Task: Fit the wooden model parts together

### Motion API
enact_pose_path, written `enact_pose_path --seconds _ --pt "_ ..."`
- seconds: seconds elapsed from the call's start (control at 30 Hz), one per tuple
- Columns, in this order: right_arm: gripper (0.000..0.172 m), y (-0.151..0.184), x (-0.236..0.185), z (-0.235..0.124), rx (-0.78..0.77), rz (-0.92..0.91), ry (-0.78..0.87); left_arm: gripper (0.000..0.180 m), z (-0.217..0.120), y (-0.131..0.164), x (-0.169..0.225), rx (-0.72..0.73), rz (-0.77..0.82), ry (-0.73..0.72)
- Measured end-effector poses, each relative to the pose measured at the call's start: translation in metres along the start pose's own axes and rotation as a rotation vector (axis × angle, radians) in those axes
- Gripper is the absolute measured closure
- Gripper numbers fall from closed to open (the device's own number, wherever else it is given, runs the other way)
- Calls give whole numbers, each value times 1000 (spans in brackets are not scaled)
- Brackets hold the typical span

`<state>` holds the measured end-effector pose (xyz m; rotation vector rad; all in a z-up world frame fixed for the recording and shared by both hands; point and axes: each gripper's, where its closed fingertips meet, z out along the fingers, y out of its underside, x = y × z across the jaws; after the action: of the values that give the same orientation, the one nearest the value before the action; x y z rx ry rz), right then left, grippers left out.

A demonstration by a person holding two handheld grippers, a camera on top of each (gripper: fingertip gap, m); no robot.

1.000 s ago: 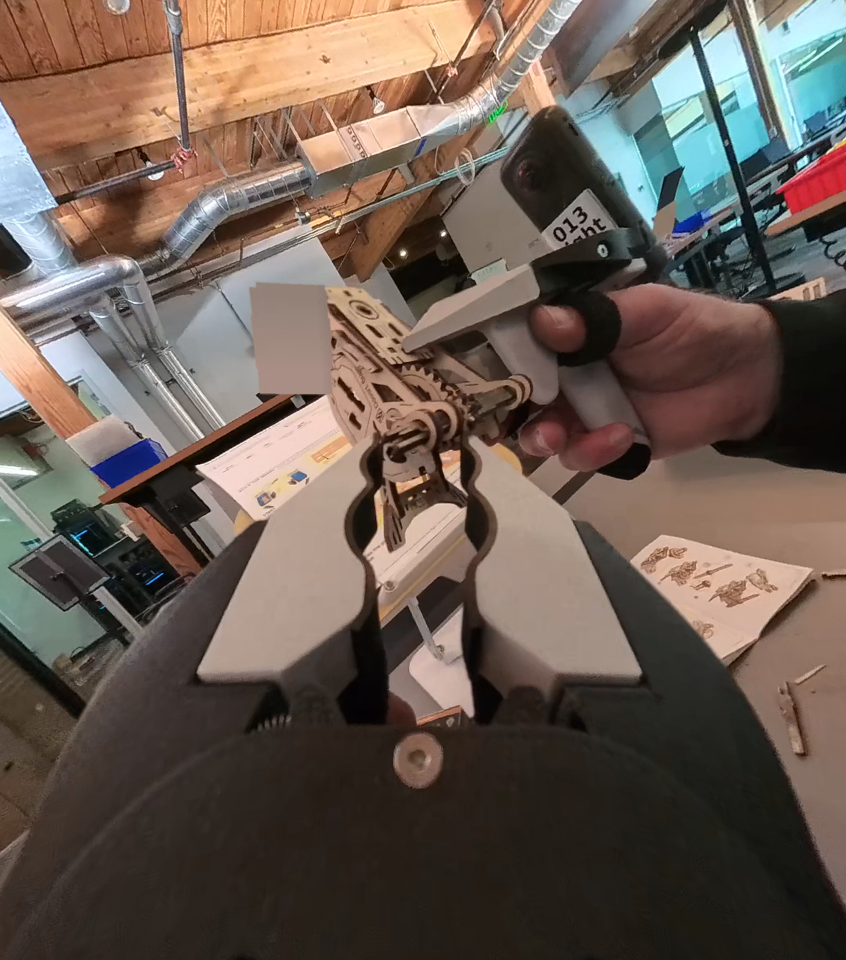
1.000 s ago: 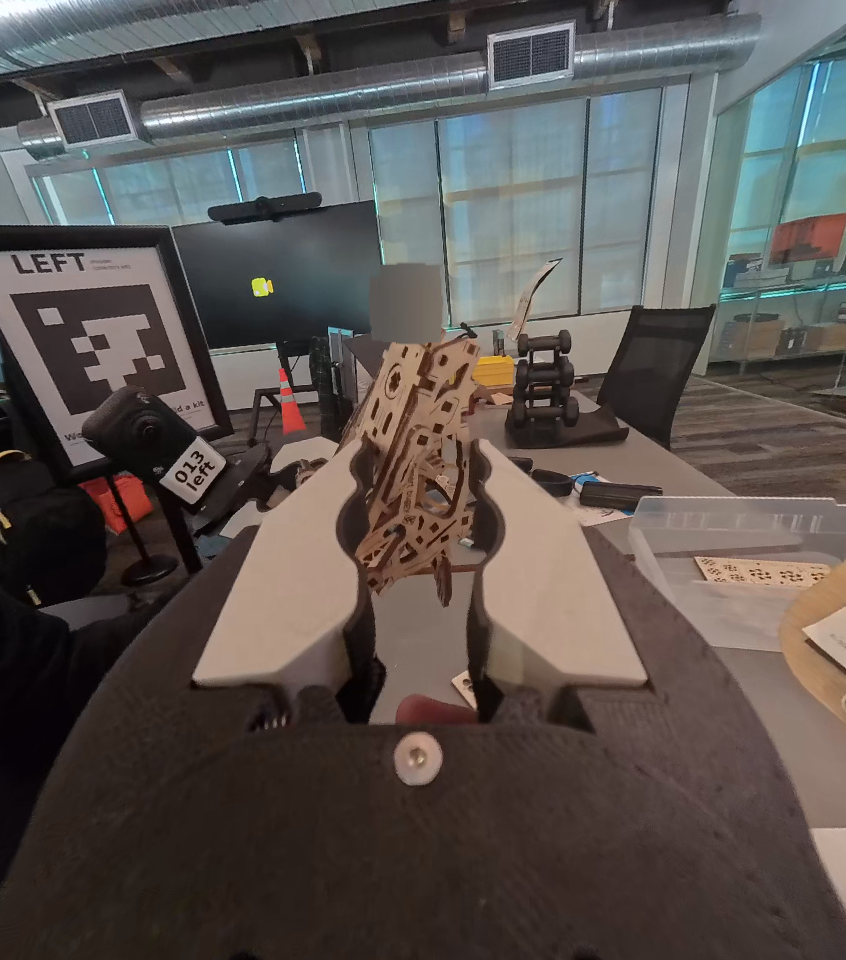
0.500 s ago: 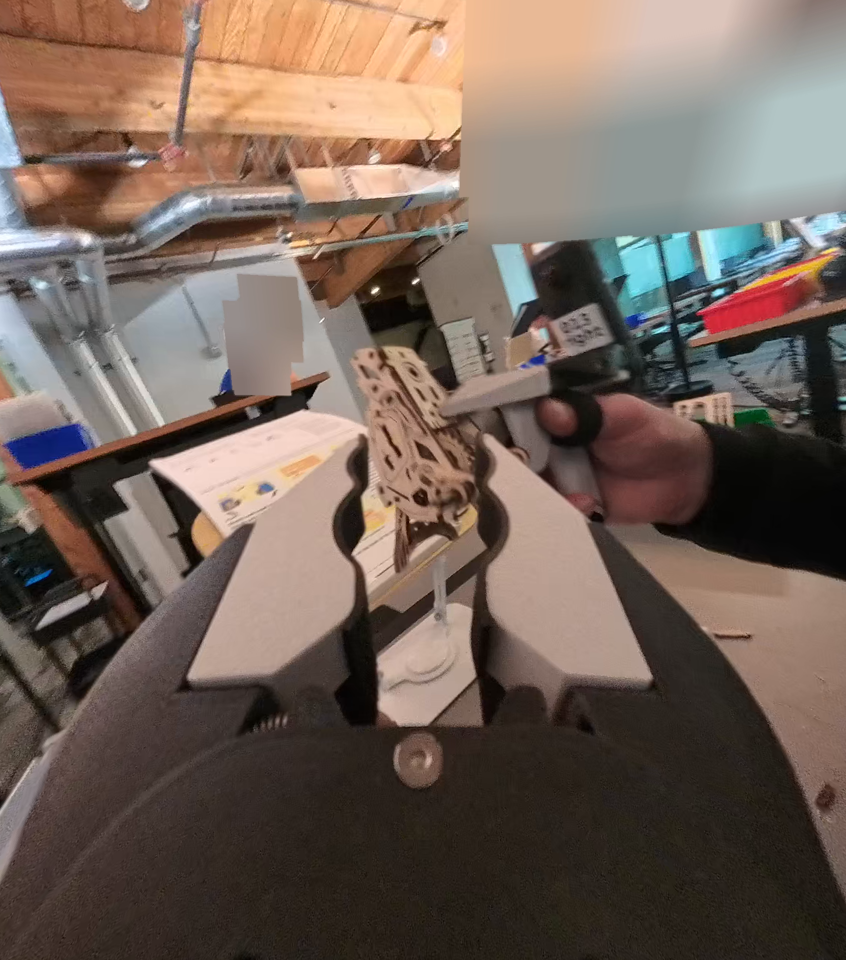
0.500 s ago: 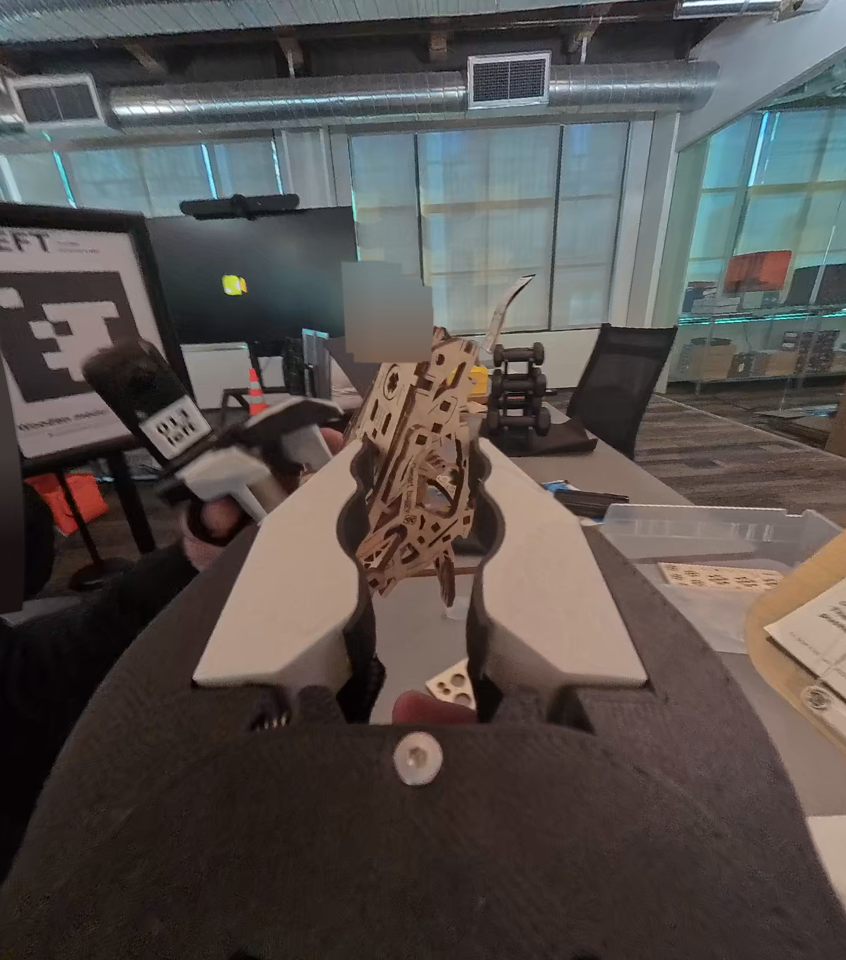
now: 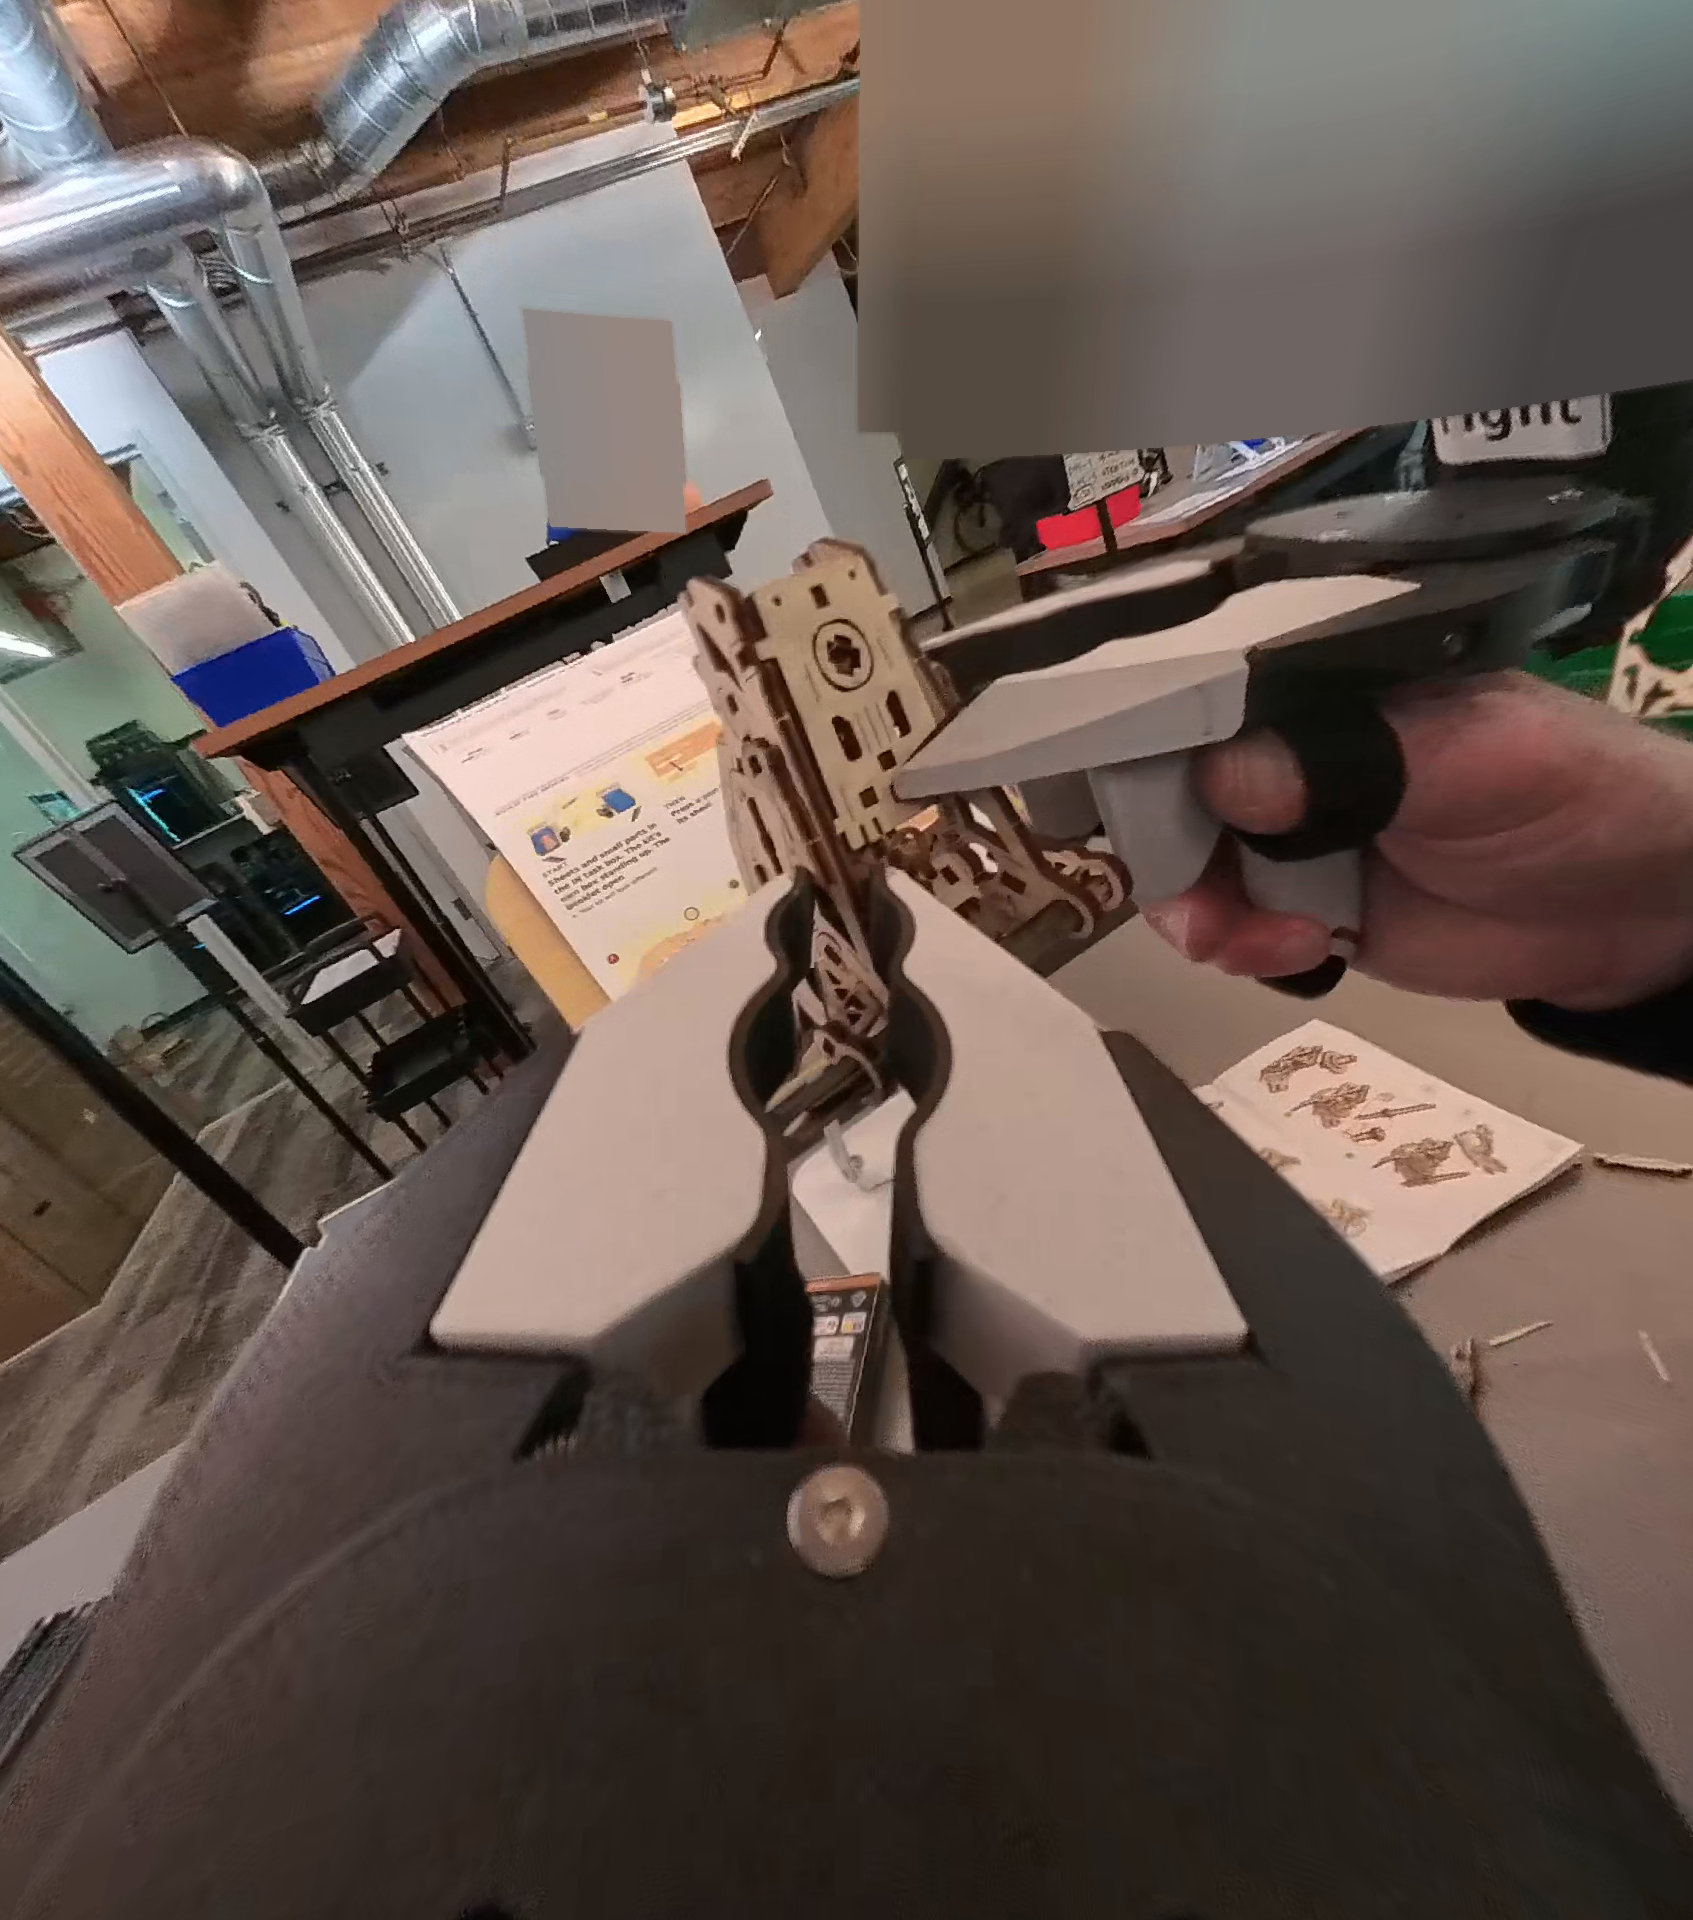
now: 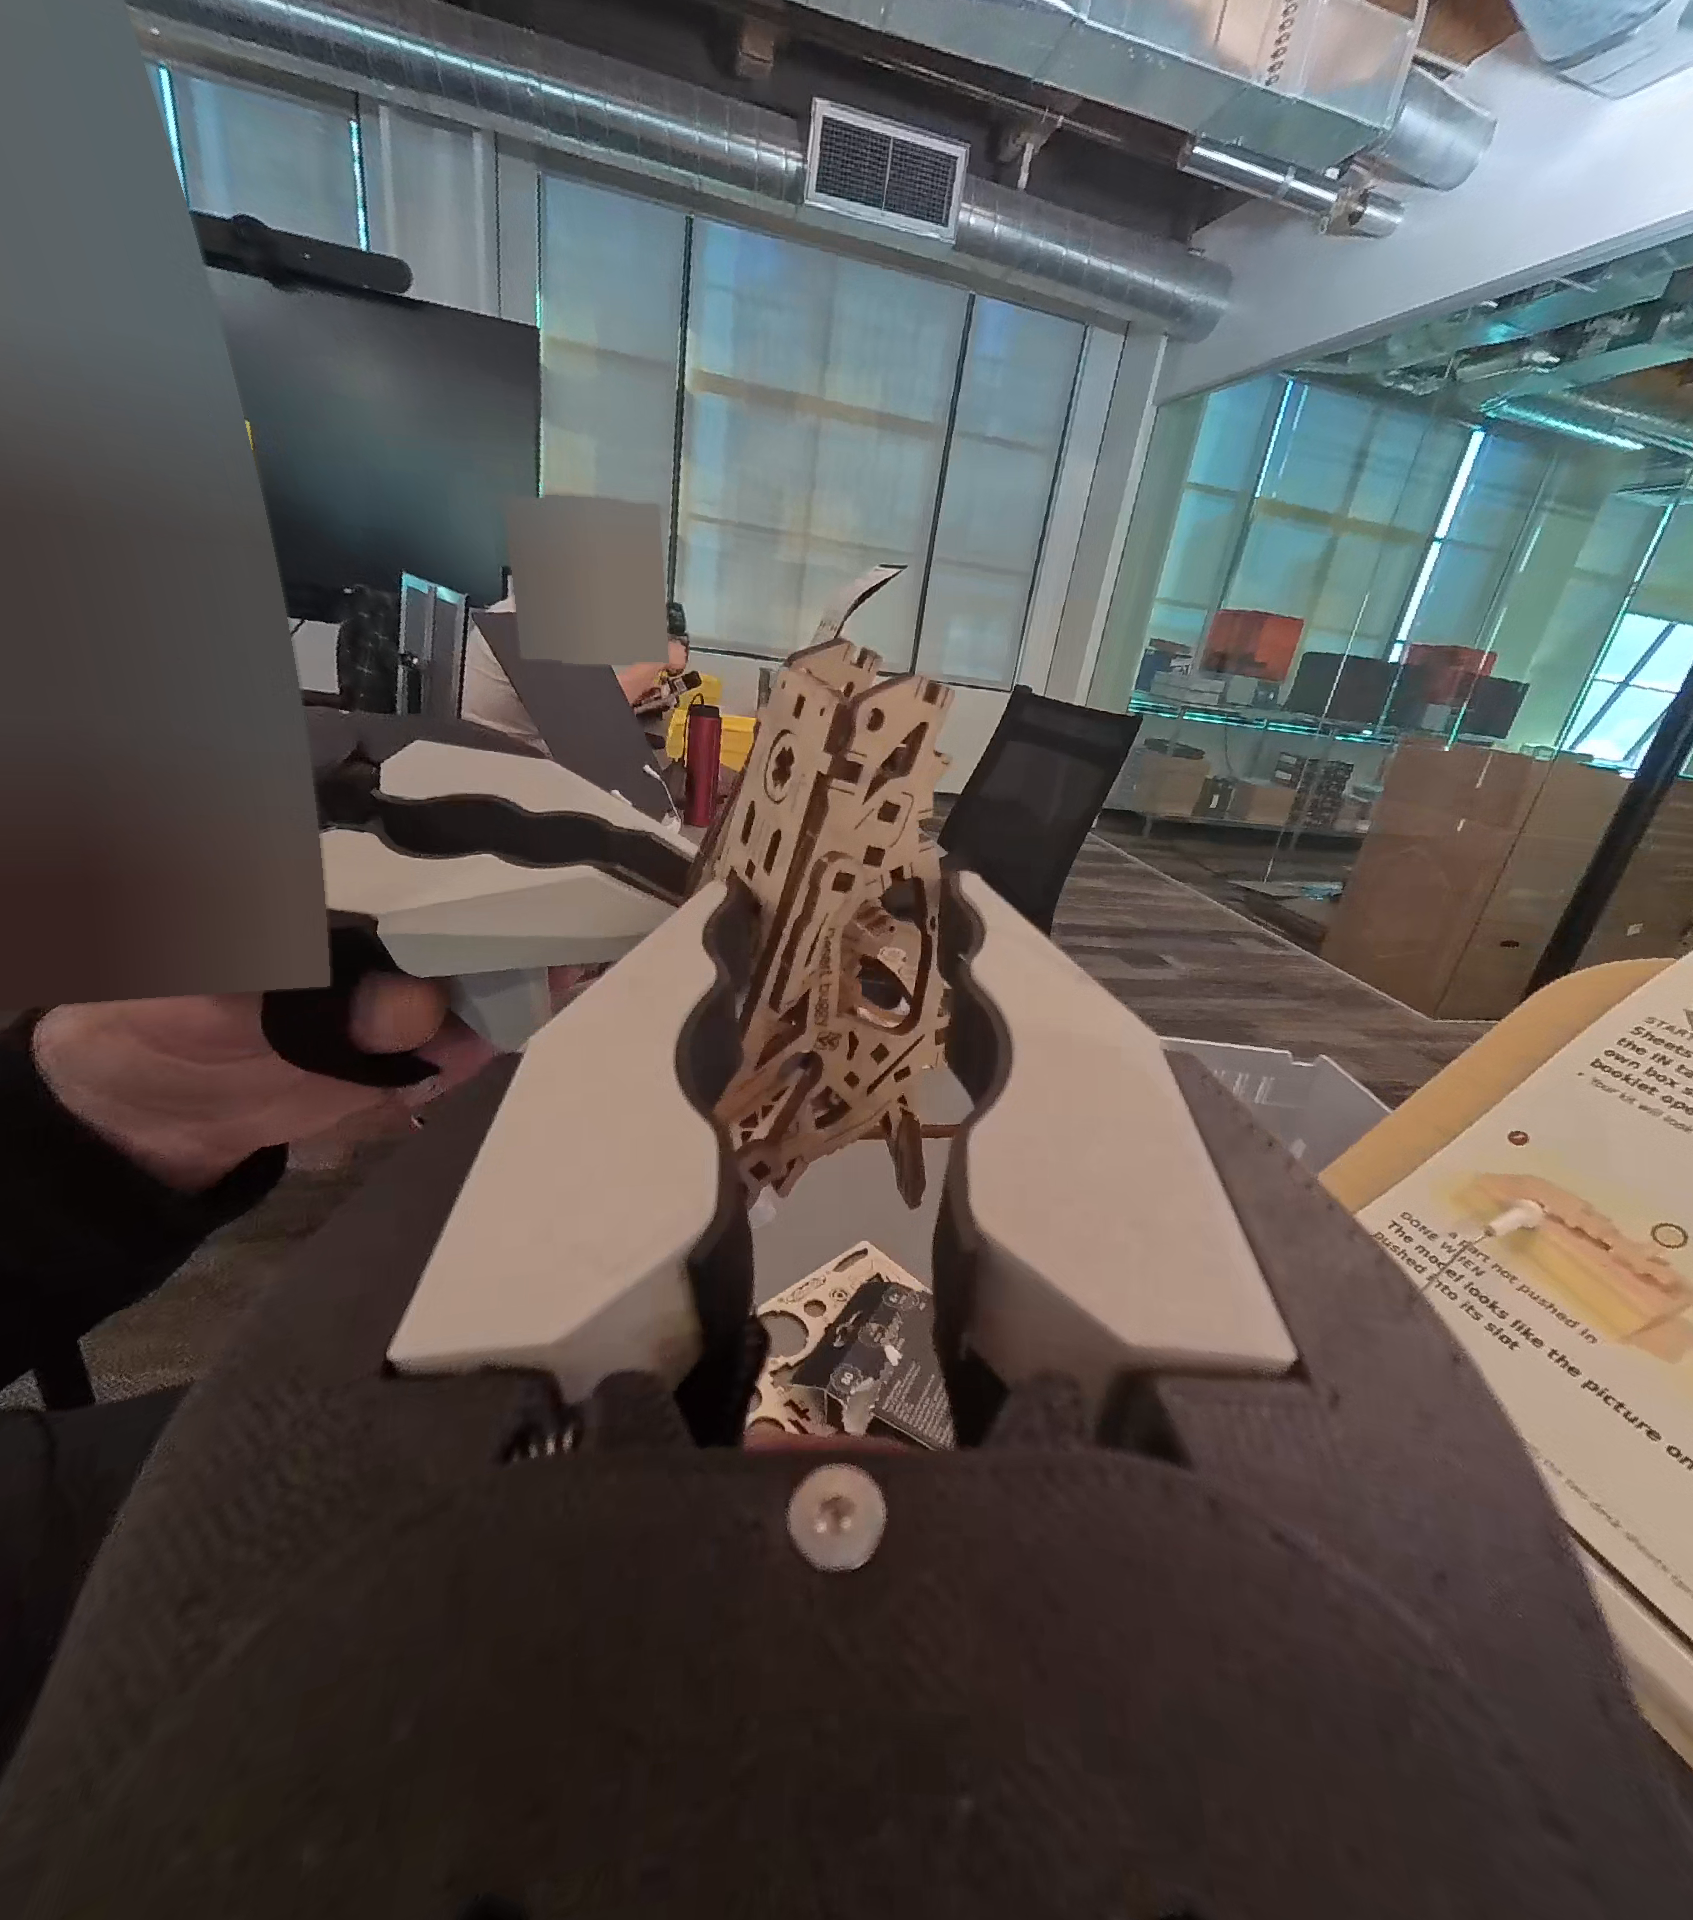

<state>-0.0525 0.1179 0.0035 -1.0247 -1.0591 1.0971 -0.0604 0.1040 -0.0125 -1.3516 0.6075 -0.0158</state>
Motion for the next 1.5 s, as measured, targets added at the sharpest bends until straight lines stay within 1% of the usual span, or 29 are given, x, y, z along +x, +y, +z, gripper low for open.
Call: enact_pose_path --seconds 0.23,0.3,0.37,0.47,0.53,0.6,0.67,0.73,0.87,0.97,1.0,1.13,1.23,1.3,1.5 --pt "138 -2 -1 1 0 -42 42 174 1 -1 -2 -8 44 -52" --pt "138 -3 -1 2 9 -34 44 173 1 -2 -3 6 28 -65" --pt "137 -1 1 5 -10 -56 59 174 2 1 -8 -8 17 -101" --pt "137 -1 2 6 -24 -68 55 177 1 1 -15 14 -23 -144" --pt "139 -4 2 3 -11 -69 51 177 3 2 -17 12 -39 -140" --pt "137 -2 3 4 -12 -77 68 177 5 1 -16 30 -71 -143" --pt "140 -1 5 2 -6 -73 70 177 6 4 -17 34 -95 -145" --pt "138 -1 5 1 -9 -68 65 178 7 4 -19 42 -119 -157" --pt "138 -6 12 -10 9 -78 91 178 8 7 -26 48 -173 -182" --pt "150 -3 9 -15 -7 -99 71 178 10 6 -26 48 -186 -185" --pt "155 0 10 -15 -19 -107 75 178 11 5 -24 47 -184 -181" --pt "160 11 4 -10 -53 -97 34 178 15 2 -21 39 -171 -195" --pt "164 10 5 -9 -36 -99 44 178 15 0 -21 31 -138 -218" --pt "165 10 5 -9 -34 -88 37 178 15 -1 -20 35 -134 -227" --pt "165 6 6 -12 10 -48 41 178 14 -10 -17 45 -10 -309"
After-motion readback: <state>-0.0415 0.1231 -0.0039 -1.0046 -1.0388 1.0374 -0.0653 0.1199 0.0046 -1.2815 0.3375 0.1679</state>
